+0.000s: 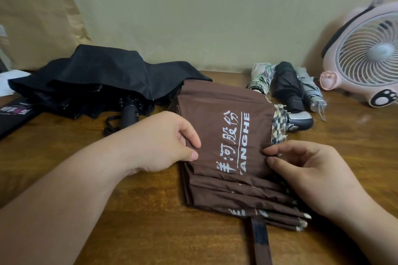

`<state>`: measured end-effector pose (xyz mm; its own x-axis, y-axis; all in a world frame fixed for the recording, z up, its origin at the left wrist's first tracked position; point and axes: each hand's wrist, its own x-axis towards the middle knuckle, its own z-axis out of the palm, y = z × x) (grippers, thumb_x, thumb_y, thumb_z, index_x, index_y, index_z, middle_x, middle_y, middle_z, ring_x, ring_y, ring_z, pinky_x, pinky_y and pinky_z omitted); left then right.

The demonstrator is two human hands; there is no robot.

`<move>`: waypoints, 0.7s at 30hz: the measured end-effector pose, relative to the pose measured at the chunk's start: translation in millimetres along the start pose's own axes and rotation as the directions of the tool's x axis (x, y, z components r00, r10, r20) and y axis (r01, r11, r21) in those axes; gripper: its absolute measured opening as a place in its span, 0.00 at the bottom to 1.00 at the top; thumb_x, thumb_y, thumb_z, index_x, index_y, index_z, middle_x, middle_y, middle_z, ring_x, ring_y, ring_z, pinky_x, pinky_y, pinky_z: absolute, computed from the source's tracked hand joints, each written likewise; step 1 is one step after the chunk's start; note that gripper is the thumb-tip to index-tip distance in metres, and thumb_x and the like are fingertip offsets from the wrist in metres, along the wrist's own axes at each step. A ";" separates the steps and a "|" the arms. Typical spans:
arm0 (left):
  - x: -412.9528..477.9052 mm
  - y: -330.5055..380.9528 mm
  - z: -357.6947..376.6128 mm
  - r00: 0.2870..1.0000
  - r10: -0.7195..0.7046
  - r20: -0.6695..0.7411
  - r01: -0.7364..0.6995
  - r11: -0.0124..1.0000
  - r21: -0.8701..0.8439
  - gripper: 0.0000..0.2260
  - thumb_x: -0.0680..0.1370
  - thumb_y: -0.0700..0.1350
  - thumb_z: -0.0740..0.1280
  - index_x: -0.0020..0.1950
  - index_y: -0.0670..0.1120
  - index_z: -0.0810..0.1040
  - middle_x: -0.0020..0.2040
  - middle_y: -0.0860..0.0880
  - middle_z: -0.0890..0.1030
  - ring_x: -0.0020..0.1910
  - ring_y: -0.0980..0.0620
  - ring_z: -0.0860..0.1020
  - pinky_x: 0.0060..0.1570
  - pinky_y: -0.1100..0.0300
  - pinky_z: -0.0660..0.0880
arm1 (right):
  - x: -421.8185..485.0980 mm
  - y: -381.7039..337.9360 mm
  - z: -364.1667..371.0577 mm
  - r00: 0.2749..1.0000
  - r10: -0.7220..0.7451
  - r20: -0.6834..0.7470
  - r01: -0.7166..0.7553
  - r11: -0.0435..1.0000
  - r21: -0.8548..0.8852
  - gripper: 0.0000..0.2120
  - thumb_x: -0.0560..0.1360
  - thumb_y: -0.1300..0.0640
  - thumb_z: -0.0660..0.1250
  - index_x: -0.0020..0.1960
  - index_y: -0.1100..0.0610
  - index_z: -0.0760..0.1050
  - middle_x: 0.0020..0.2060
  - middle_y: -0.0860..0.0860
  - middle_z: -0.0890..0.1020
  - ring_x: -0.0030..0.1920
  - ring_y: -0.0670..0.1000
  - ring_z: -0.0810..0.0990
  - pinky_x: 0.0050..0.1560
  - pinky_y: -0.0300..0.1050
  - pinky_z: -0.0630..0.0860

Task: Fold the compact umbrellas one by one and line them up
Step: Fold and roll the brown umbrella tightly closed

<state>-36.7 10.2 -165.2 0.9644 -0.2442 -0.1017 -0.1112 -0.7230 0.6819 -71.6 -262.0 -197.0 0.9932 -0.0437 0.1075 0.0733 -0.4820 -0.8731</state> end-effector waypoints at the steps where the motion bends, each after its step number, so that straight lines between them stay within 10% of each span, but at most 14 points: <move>1: 0.3 0.0 -0.4 1.000 -0.004 0.004 0.004 1.000 0.026 0.05 0.74 0.47 0.78 0.45 0.55 0.84 0.33 0.56 0.83 0.29 0.62 0.77 0.31 0.69 0.70 | -0.3 -0.5 0.4 1.000 -0.004 0.000 0.004 1.000 -0.019 0.06 0.75 0.62 0.75 0.43 0.52 0.85 0.32 0.54 0.85 0.28 0.47 0.77 0.31 0.37 0.73; 8: -1.4 8.4 11.0 0.997 -0.013 -0.080 0.037 0.950 0.310 0.08 0.77 0.59 0.72 0.43 0.57 0.85 0.31 0.60 0.81 0.30 0.64 0.78 0.26 0.70 0.69 | -3.4 -1.3 3.7 0.997 -0.077 -0.018 0.071 0.974 -0.215 0.08 0.73 0.61 0.76 0.41 0.48 0.84 0.30 0.47 0.84 0.29 0.50 0.81 0.31 0.35 0.73; 14: -2.4 25.0 21.4 0.983 0.054 -0.178 0.079 0.746 0.661 0.16 0.79 0.66 0.64 0.47 0.57 0.85 0.44 0.57 0.81 0.46 0.57 0.78 0.43 0.59 0.77 | -5.1 -3.0 3.0 0.995 -0.103 0.016 0.104 0.951 -0.291 0.07 0.72 0.56 0.77 0.41 0.45 0.83 0.34 0.41 0.84 0.32 0.43 0.81 0.36 0.36 0.76; 21: 14.6 43.6 19.0 0.950 0.298 0.091 -0.258 0.588 0.767 0.37 0.76 0.64 0.70 0.80 0.64 0.55 0.83 0.57 0.41 0.81 0.52 0.40 0.79 0.52 0.40 | -6.8 -4.1 0.2 0.992 -0.109 0.070 0.126 0.929 -0.348 0.07 0.73 0.51 0.76 0.51 0.47 0.84 0.31 0.43 0.80 0.37 0.39 0.79 0.37 0.31 0.73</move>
<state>-32.0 -37.2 -150.7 0.8615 -0.5061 0.0412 -0.4978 -0.8578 -0.1281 -78.6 -259.6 -194.3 0.9832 0.0701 0.1685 0.1623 -0.7577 -0.6321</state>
